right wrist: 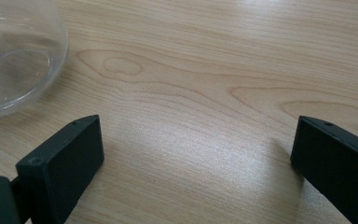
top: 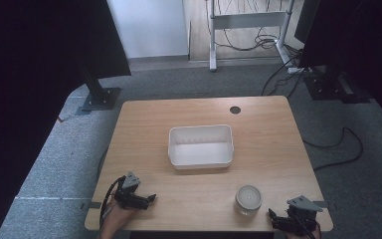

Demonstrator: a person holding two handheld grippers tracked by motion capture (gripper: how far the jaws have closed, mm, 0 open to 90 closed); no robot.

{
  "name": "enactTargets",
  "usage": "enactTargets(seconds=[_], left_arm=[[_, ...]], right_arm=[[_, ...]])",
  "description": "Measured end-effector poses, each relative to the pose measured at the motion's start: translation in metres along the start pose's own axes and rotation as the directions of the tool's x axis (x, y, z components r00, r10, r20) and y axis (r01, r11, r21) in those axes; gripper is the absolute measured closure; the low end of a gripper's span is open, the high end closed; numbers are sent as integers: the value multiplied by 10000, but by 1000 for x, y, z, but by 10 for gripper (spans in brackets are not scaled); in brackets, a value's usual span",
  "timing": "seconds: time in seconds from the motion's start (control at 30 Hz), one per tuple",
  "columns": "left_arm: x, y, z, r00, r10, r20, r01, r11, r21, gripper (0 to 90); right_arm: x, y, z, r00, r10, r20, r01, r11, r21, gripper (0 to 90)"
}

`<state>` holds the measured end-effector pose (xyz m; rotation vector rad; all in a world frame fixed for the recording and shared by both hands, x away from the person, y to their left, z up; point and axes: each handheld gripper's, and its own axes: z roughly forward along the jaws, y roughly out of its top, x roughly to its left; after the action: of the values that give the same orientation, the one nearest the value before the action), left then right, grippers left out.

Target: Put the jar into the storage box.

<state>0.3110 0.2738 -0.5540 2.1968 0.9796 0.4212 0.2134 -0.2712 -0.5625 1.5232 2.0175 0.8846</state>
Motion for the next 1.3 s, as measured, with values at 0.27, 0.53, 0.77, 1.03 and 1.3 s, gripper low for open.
enactTargets(seconds=[0.27, 0.53, 0.77, 1.03, 1.3], left_arm=[[0, 0, 0, 10000, -7, 0, 7, 10000, -2, 0], [0, 0, 0, 10000, -19, -2, 19, 10000, -8, 0], [0, 0, 0, 10000, -20, -3, 20, 10000, -9, 0], [0, 0, 0, 10000, -21, 0, 21, 10000, -9, 0], [0, 0, 0, 10000, -19, -2, 19, 10000, -8, 0]], right_arm=[[0, 0, 0, 10000, -70, -38, 70, 10000, 29, 9], [0, -1, -1, 9998, -151, -123, 151, 9999, 33, 5], [0, -1, -1, 9997, -175, -160, 176, 9998, 60, 0], [1, -1, -1, 9996, -206, -208, 208, 9997, 95, 0], [4, -1, -3, 9990, -338, -305, 343, 9993, 172, 0]])
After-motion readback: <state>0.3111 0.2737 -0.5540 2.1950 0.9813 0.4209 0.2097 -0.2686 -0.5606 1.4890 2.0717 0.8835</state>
